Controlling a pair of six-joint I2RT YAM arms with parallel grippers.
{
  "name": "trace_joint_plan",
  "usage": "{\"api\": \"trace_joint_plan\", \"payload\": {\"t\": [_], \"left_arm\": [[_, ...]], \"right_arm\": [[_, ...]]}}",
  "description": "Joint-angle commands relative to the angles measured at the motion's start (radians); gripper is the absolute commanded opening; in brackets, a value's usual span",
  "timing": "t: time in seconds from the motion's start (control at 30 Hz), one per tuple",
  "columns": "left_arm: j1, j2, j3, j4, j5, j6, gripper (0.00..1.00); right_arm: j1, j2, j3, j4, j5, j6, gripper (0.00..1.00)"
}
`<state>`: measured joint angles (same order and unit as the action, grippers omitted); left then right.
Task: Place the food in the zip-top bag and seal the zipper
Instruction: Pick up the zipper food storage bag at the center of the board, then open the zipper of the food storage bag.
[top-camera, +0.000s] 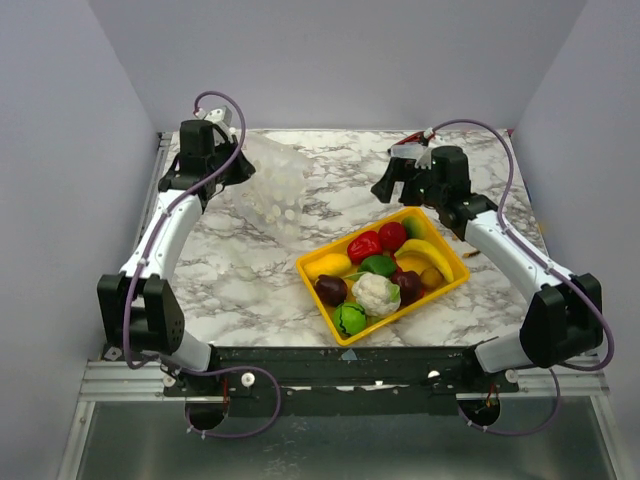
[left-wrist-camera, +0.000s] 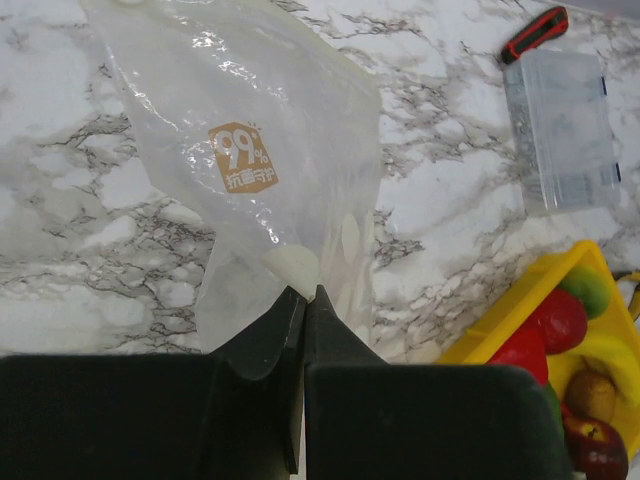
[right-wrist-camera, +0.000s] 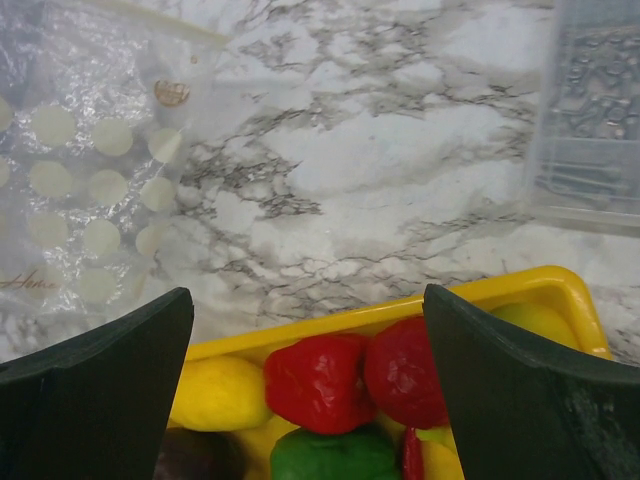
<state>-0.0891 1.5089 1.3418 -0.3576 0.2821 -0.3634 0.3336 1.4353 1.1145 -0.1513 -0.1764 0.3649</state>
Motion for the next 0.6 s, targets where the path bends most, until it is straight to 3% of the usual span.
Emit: {"api": "trace_joint_plan", "payload": {"t": [0.0,0.1,0.27,0.57], "left_arm": [[-0.048,-0.148,-0.152,0.019,0.025,0.230,0.00],[-0.096,-0.257,-0.248,0.093,0.047,0.350,0.00],[-0.150,-0.444,-0.434,0.209,0.256,0.578,0.00],[-0.195,-0.578,-0.509,0.230,0.425,0.667,0.00]], "right_arm": [[0.002,0.038,0.090,-0.007,-0.212,-0.047,1.00],[0.002,0.065,0.143,-0.018,-0.266,-0.075,1.00],[0.002,0.103,0.233,-0.057,-0.408,-0.168,0.98],[0.002,0.145,0.252,-0.023,-0.631,-0.202,0.87]]}}
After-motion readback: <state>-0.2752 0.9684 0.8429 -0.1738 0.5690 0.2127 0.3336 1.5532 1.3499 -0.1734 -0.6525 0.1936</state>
